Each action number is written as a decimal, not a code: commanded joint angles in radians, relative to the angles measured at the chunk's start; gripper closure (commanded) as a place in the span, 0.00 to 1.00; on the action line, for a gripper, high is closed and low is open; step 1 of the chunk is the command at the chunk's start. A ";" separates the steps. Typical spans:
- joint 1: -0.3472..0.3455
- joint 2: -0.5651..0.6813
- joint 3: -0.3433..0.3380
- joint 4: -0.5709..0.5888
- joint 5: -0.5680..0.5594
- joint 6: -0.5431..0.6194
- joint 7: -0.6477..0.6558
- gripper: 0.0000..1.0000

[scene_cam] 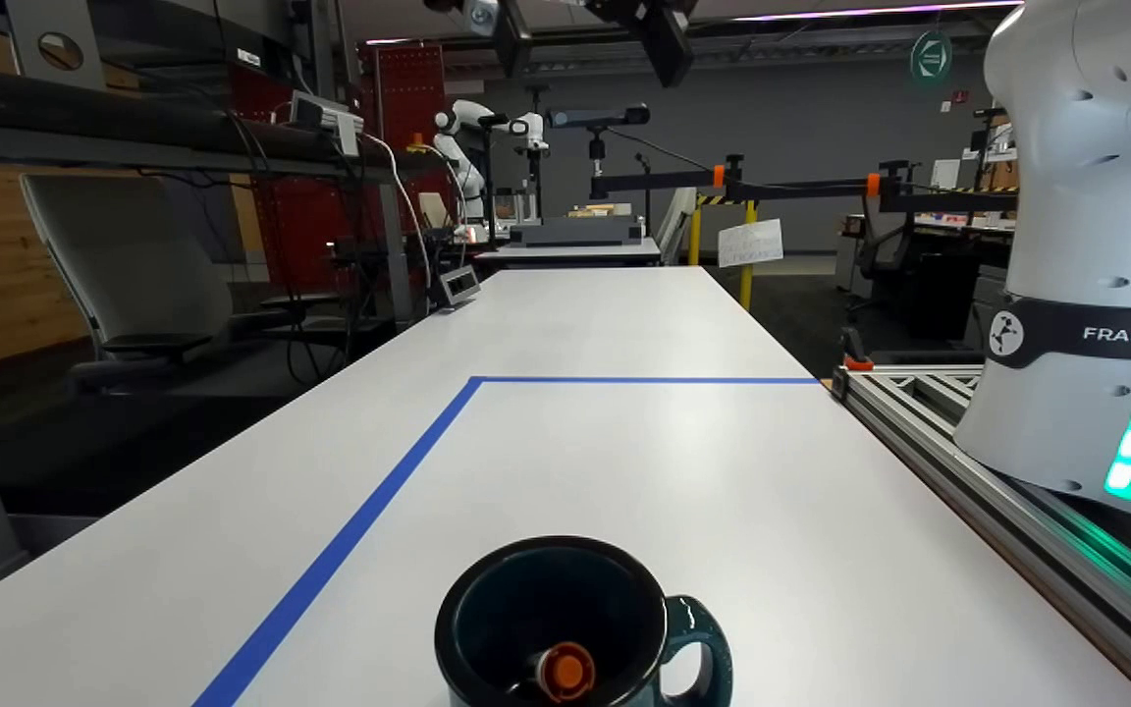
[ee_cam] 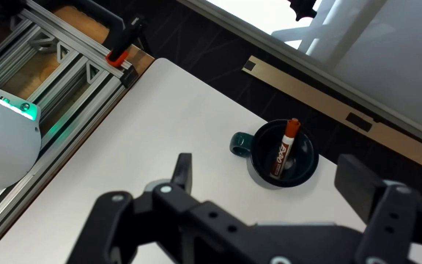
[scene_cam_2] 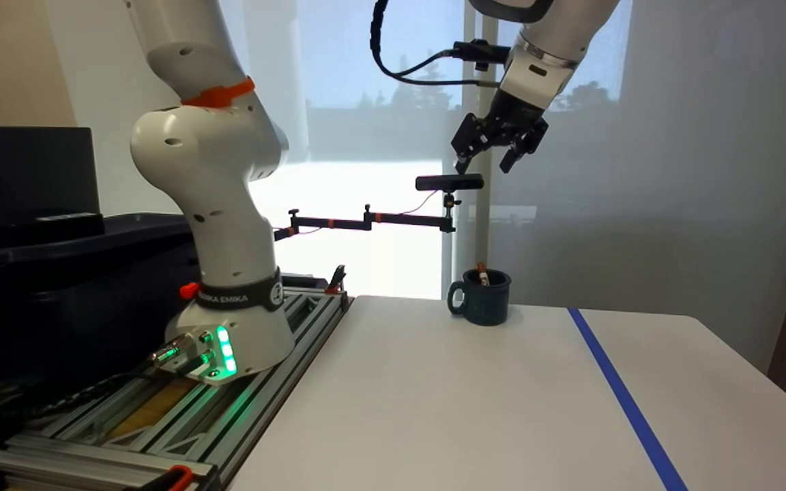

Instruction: Remove the marker from the mug.

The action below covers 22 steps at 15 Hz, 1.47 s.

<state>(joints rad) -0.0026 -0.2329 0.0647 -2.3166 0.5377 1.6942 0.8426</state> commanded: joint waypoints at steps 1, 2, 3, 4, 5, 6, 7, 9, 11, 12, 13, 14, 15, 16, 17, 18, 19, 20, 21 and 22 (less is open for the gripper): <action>0.001 0.052 0.006 -0.013 -0.008 0.050 0.010 0.00; 0.002 0.065 0.005 -0.017 -0.007 0.059 0.015 0.00; 0.004 0.078 0.004 -0.023 0.002 0.077 0.015 0.00; 0.006 0.092 0.001 -0.026 0.006 0.083 0.014 0.00; 0.007 0.105 0.000 -0.031 0.013 0.092 0.019 0.00; 0.009 0.115 -0.001 -0.036 0.019 0.106 0.021 0.00; 0.010 0.123 -0.001 -0.045 0.028 0.120 0.025 0.00; 0.014 0.135 -0.002 -0.059 0.048 0.142 0.029 0.00; 0.018 0.139 -0.003 -0.081 0.100 0.184 0.015 0.00; 0.020 0.142 -0.003 -0.089 0.120 0.197 0.015 0.00; 0.022 0.143 -0.002 -0.098 0.141 0.215 0.012 0.00; 0.023 0.143 -0.002 -0.104 0.152 0.220 0.014 0.00; 0.024 0.143 -0.001 -0.112 0.164 0.228 0.012 0.00; 0.026 0.142 0.000 -0.119 0.174 0.239 0.009 0.00; 0.028 0.142 0.001 -0.129 0.183 0.254 0.002 0.00; 0.029 0.143 0.001 -0.135 0.188 0.257 -0.003 0.00; 0.031 0.141 0.002 -0.141 0.187 0.261 -0.002 0.00; 0.031 0.134 0.003 -0.147 0.179 0.250 0.008 0.00; 0.029 0.124 0.003 -0.154 0.166 0.236 0.022 0.00; 0.024 0.160 -0.003 -0.124 0.155 0.232 0.004 0.00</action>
<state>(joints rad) 0.0157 -0.0731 0.0685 -2.4421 0.6945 1.9289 0.8456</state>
